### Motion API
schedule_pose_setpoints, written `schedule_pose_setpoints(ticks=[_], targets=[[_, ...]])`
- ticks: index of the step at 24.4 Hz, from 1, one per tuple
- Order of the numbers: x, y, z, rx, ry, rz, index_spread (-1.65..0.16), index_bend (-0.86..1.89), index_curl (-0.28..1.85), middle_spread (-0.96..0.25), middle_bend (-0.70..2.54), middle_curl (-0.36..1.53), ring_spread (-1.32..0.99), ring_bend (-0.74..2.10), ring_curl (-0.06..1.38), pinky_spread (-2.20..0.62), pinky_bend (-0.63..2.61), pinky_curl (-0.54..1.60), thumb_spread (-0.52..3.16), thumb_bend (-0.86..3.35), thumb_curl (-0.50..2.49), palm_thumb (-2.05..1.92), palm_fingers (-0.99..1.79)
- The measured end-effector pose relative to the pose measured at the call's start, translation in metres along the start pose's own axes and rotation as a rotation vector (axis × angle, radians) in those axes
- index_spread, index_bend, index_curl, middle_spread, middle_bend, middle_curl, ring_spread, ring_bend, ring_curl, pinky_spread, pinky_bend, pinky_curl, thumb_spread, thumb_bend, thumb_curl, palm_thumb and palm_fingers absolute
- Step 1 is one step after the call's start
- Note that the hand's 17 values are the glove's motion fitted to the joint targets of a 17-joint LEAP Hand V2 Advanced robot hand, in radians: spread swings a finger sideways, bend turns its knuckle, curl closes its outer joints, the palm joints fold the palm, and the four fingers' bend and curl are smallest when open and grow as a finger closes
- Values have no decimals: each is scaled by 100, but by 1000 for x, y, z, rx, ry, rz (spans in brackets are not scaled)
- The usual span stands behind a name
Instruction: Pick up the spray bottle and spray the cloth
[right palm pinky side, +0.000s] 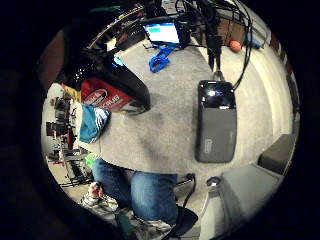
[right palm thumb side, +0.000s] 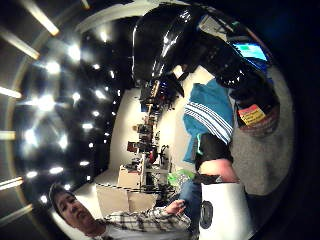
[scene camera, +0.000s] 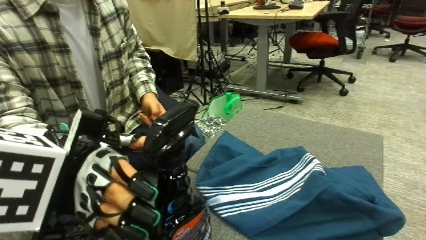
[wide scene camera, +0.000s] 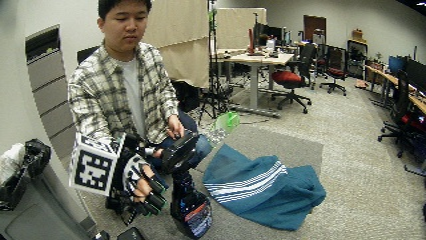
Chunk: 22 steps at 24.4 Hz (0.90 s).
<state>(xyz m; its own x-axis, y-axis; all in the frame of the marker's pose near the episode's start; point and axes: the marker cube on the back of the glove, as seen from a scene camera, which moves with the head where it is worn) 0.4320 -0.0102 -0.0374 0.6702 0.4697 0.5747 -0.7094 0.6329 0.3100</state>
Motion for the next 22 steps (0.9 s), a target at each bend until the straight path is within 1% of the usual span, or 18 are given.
schedule_pose_setpoints(ticks=[4,11,22], targets=[[9,-20,8,35,-101,5,-23,13,27,3,22,31,6,44,29,18,48,23,101,1,48,79,39],[15,-49,20,61,-275,-16,-23,21,31,0,25,33,-1,42,29,12,44,22,94,1,51,87,62],[17,-76,32,91,-348,-71,-22,15,33,-3,26,37,-8,41,32,6,42,25,88,-3,54,90,82]])
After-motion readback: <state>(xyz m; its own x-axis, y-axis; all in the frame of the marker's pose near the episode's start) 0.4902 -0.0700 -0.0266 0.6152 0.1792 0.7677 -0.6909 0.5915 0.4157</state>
